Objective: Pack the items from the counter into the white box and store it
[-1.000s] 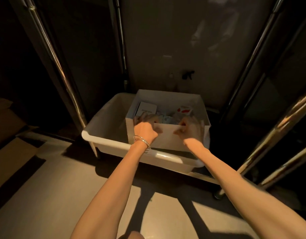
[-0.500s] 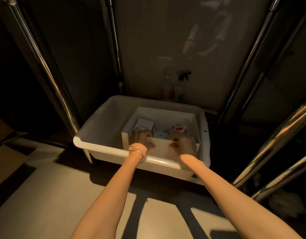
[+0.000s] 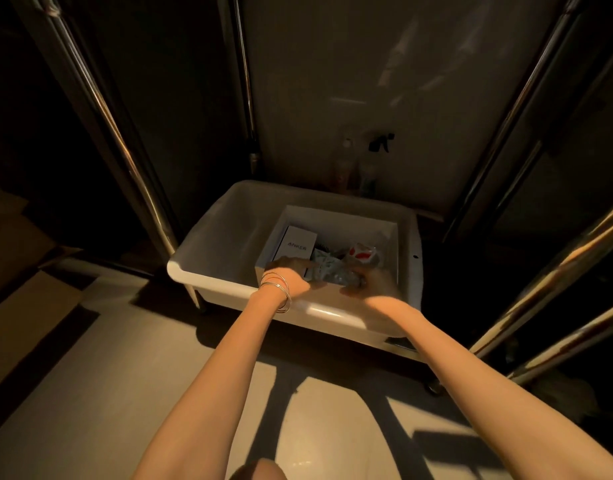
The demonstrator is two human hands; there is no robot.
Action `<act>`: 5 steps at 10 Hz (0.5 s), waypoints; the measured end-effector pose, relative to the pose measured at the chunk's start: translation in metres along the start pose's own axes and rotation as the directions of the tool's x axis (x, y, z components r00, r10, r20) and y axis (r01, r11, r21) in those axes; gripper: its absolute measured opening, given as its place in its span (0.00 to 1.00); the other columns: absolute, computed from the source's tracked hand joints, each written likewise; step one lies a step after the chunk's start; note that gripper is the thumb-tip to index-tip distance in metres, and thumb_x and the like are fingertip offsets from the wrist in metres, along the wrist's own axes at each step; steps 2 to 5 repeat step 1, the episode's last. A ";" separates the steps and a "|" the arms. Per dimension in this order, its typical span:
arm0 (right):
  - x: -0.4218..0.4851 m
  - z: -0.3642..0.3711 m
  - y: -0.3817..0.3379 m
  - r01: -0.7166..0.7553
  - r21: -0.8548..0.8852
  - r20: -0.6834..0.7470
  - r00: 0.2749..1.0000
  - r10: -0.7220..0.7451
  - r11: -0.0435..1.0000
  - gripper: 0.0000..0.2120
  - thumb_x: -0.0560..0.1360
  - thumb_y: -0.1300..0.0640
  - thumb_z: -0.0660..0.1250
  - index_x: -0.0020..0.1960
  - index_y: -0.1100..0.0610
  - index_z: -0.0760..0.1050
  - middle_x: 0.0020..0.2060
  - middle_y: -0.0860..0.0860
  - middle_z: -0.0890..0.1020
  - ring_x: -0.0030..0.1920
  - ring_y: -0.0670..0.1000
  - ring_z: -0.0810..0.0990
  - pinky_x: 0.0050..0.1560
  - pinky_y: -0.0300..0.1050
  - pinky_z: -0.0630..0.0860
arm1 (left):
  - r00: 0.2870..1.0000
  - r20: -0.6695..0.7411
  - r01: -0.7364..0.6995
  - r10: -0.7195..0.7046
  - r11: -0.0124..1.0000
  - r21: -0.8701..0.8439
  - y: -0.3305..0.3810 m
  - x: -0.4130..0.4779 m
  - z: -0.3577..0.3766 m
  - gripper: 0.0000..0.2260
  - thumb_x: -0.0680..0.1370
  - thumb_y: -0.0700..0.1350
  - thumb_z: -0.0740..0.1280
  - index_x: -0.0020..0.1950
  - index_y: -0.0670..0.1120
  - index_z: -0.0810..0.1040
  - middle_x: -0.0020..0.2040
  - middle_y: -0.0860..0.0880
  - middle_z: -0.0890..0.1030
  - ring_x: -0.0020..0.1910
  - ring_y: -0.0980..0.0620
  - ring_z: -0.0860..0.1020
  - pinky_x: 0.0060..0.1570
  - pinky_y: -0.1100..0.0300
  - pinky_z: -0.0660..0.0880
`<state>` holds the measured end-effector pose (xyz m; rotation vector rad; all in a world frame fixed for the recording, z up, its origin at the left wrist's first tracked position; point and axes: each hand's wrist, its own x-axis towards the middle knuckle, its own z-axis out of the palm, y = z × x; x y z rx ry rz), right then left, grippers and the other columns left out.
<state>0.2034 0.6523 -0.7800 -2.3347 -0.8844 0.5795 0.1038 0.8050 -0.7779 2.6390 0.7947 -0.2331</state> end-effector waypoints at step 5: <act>-0.019 -0.032 -0.027 -0.048 -0.008 0.101 0.994 0.048 0.999 0.24 0.74 0.60 0.67 0.69 0.55 0.67 0.66 0.57 0.72 0.66 0.57 0.70 0.65 0.47 0.67 | 0.993 0.084 0.071 -0.080 0.991 0.112 0.021 -0.032 -0.036 0.30 0.73 0.66 0.58 0.53 0.39 0.77 0.54 0.41 0.79 0.54 0.43 0.77 0.54 0.52 0.71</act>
